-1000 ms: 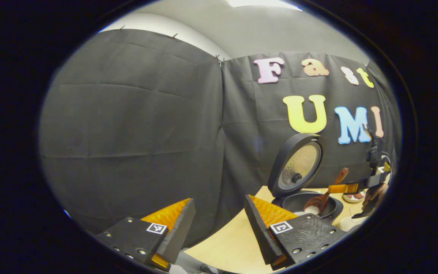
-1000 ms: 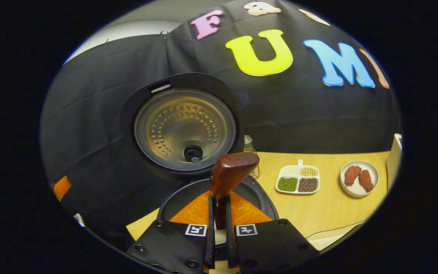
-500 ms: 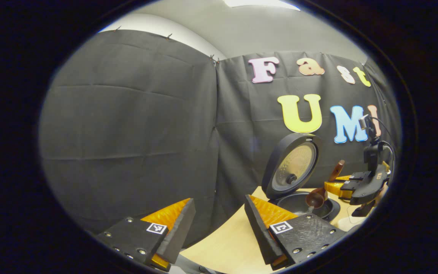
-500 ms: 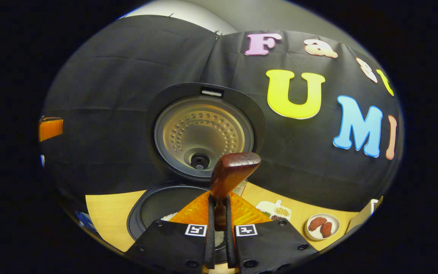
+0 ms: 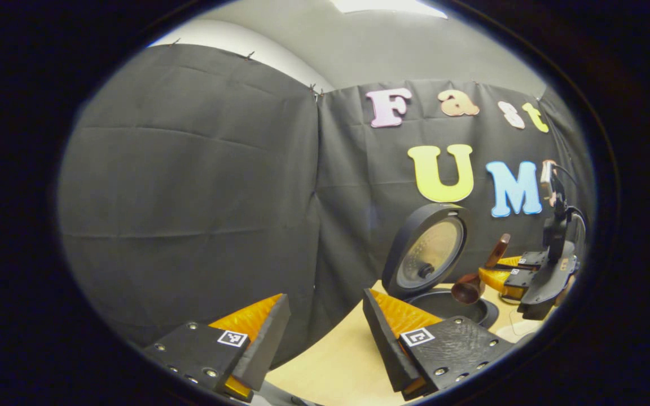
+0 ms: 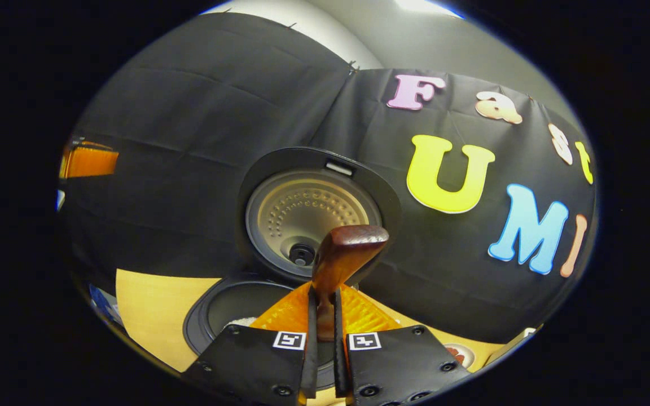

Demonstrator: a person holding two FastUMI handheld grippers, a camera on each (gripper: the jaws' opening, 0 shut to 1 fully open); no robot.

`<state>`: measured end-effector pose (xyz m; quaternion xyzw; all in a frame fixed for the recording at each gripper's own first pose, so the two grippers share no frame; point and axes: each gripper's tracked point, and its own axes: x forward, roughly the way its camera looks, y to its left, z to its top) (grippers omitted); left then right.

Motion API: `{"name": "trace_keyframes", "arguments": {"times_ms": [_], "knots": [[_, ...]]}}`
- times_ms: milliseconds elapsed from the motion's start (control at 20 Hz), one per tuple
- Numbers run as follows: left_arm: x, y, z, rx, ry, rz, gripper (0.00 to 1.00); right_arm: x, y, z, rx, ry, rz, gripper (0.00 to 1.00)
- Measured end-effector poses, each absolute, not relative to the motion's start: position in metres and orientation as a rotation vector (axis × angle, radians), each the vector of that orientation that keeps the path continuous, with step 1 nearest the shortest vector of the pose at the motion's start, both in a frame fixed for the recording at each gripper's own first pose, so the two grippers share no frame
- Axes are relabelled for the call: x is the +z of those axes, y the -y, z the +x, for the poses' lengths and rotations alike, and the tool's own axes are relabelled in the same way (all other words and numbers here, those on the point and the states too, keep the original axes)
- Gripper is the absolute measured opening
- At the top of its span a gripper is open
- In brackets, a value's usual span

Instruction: Close the left gripper, press the button to open the rice cooker; take a wooden spoon from the chopstick holder with the right hand, scoop a spoonful of rice and pour it into the rice cooker, then put the wooden spoon back into the chopstick holder.

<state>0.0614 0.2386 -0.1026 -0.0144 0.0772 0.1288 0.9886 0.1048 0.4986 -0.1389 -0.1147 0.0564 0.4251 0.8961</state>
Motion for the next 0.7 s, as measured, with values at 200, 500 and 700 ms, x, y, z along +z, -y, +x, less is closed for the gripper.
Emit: {"name": "trace_keyframes", "arguments": {"times_ms": [200, 500, 700], "knots": [[-0.098, -0.223, 0.068, 0.224, -0.14, -0.044, 0.82, -0.117, -0.481, 0.106, 0.849, -0.233, 0.008, 0.14], [-0.081, -0.19, 0.079, 0.159, -0.117, -0.043, 0.82, -0.089, -0.415, 0.126, 0.723, -0.261, 0.164, 0.1], [-0.07, -0.162, 0.086, 0.11, -0.097, -0.054, 0.82, -0.088, -0.368, 0.135, 0.639, -0.261, 0.201, 0.14]]}}
